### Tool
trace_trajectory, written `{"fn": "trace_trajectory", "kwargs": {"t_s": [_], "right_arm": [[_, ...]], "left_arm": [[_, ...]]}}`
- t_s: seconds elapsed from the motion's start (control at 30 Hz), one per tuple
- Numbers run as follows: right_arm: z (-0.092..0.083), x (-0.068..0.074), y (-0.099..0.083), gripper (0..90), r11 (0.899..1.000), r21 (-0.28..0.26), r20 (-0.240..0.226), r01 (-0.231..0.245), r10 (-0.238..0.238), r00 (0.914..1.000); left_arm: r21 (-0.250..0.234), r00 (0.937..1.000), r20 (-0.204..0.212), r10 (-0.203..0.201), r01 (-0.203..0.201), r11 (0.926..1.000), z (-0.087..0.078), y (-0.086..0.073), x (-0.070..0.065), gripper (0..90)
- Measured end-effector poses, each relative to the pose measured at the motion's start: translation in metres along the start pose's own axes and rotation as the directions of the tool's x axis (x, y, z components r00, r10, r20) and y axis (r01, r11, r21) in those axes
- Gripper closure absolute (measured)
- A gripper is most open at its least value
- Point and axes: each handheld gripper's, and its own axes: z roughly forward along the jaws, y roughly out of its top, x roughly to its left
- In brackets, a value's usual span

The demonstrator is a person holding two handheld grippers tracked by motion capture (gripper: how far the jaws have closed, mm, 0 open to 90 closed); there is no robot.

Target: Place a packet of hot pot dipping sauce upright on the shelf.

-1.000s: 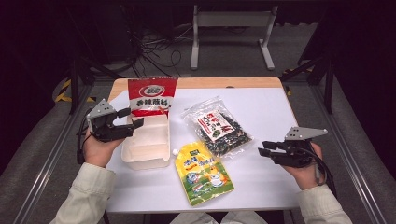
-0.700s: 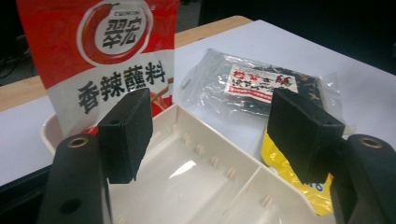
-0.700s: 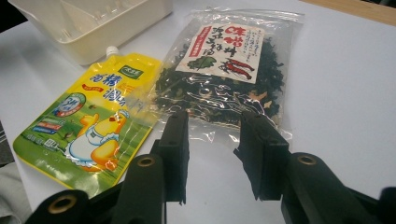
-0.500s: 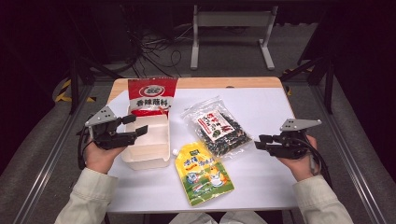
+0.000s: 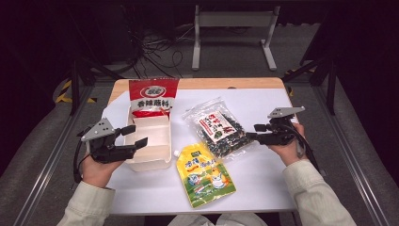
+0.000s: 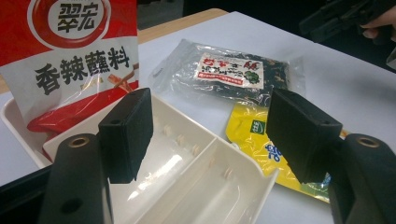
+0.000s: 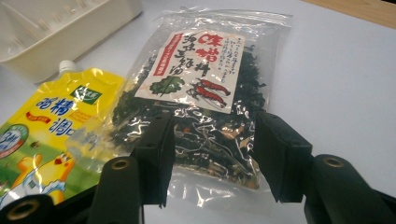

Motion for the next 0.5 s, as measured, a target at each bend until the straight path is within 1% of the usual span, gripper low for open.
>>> {"fn": "trace_trajectory", "kwargs": {"t_s": [0.1, 0.13, 0.2, 0.23, 0.27, 0.33, 0.4, 0.5], "right_arm": [[0.009, -0.005, 0.004, 46.3, 1.0, 0.004, 0.013, -0.027, 0.027, 0.9995], [0.009, -0.005, 0.004, 46.3, 1.0, 0.004, 0.013, -0.027, 0.027, 0.9995], [0.015, -0.007, 0.006, 46.2, 0.999, 0.015, 0.022, -0.045, 0.045, 0.9988], [0.018, -0.009, 0.006, 46.2, 0.998, 0.02, 0.027, -0.052, 0.051, 0.9983], [0.02, -0.01, 0.007, 46.2, 0.998, 0.023, 0.035, -0.059, 0.058, 0.9977], [0.026, -0.012, 0.008, 46.5, 0.997, 0.031, 0.045, -0.077, 0.075, 0.9961], [0.029, -0.014, 0.009, 46.8, 0.996, 0.035, 0.054, -0.084, 0.082, 0.9952], [0.032, -0.016, 0.011, 47.3, 0.995, 0.039, 0.055, -0.093, 0.091, 0.9944]], "left_arm": [[0.003, 1.0, 0.001, 0.002, -0.002, 1.0, 0.0, -0.001, -0.003, 32.5], [0.003, 1.0, 0.001, 0.002, -0.002, 1.0, 0.0, -0.001, -0.003, 32.4], [0.002, 1.0, -0.001, 0.001, -0.001, 1.0, 0.0, -0.001, -0.004, 32.4], [0.006, 1.0, -0.001, 0.008, -0.008, 1.0, 0.0, -0.001, -0.004, 32.4], [0.002, 1.0, 0.002, 0.001, -0.001, 1.0, 0.001, -0.001, -0.005, 32.4], [0.005, 1.0, 0.002, 0.003, -0.003, 1.0, 0.002, -0.001, -0.007, 32.3], [0.01, 0.9999, 0.005, 0.011, -0.011, 0.9999, 0.003, -0.001, -0.007, 32.3], [0.009, 1.0, 0.005, 0.008, -0.008, 0.9999, 0.004, -0.001, -0.008, 32.3]]}}
